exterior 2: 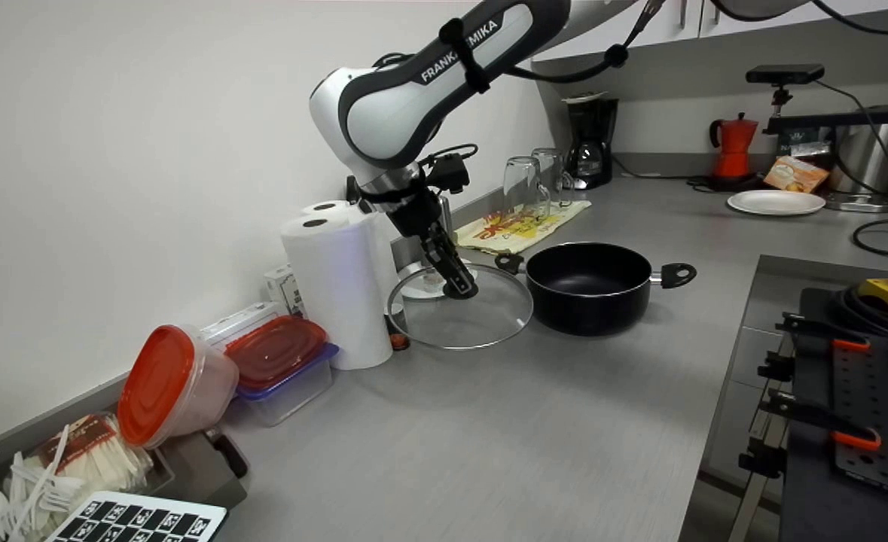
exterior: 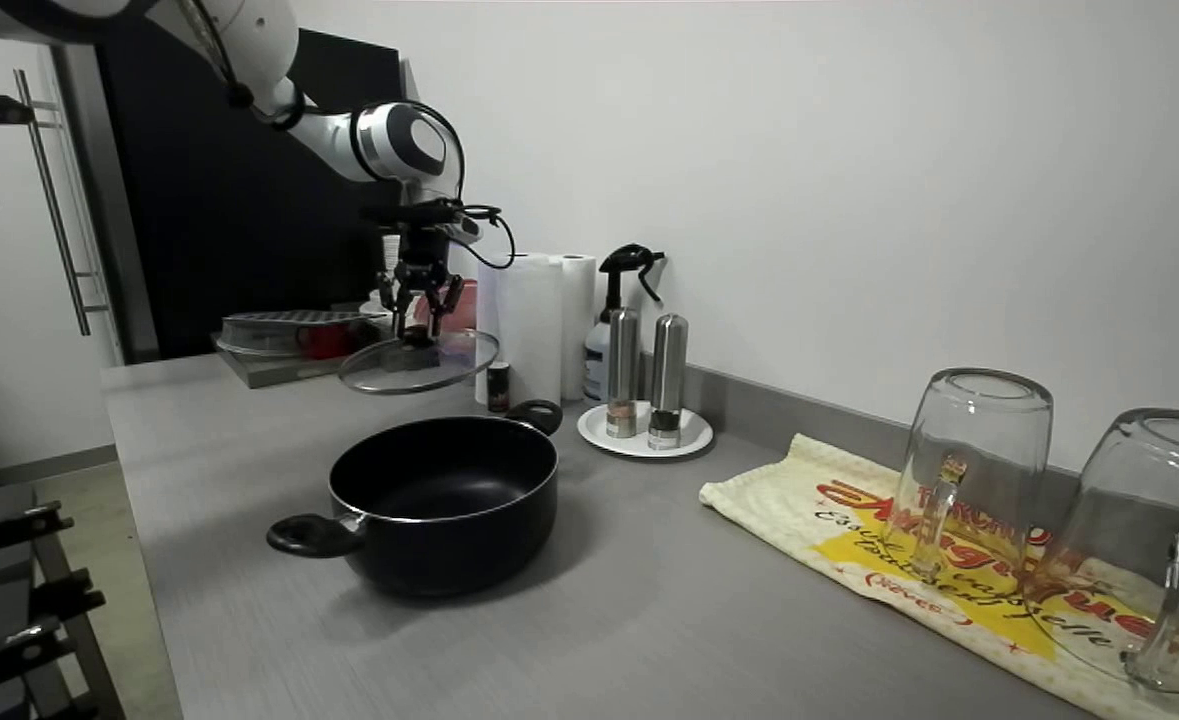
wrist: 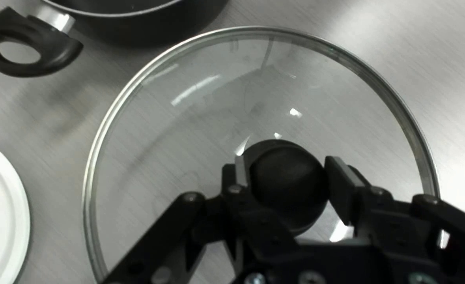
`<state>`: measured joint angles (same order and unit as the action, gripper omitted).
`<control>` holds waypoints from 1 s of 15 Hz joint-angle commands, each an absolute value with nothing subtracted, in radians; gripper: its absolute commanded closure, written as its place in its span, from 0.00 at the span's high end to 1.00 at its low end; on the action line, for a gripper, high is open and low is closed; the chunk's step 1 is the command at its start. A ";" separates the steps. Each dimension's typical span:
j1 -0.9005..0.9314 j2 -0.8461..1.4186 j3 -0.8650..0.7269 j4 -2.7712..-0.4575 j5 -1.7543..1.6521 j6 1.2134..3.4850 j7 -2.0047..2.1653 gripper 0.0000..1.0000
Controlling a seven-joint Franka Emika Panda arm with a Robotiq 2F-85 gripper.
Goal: Remove the glass lid from the black pot
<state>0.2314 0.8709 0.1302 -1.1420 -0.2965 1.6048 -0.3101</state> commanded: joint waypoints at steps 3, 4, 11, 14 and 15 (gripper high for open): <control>0.296 0.993 0.140 -0.962 -0.293 1.520 -0.366 0.25; 0.313 1.012 0.138 -0.949 -0.299 1.513 -0.367 0.25; 0.416 1.142 0.112 -0.874 -0.352 1.449 -0.376 0.25; 0.443 1.183 0.104 -0.844 -0.367 1.433 -0.373 0.25; 0.447 1.193 0.105 -0.832 -0.364 1.430 -0.371 0.25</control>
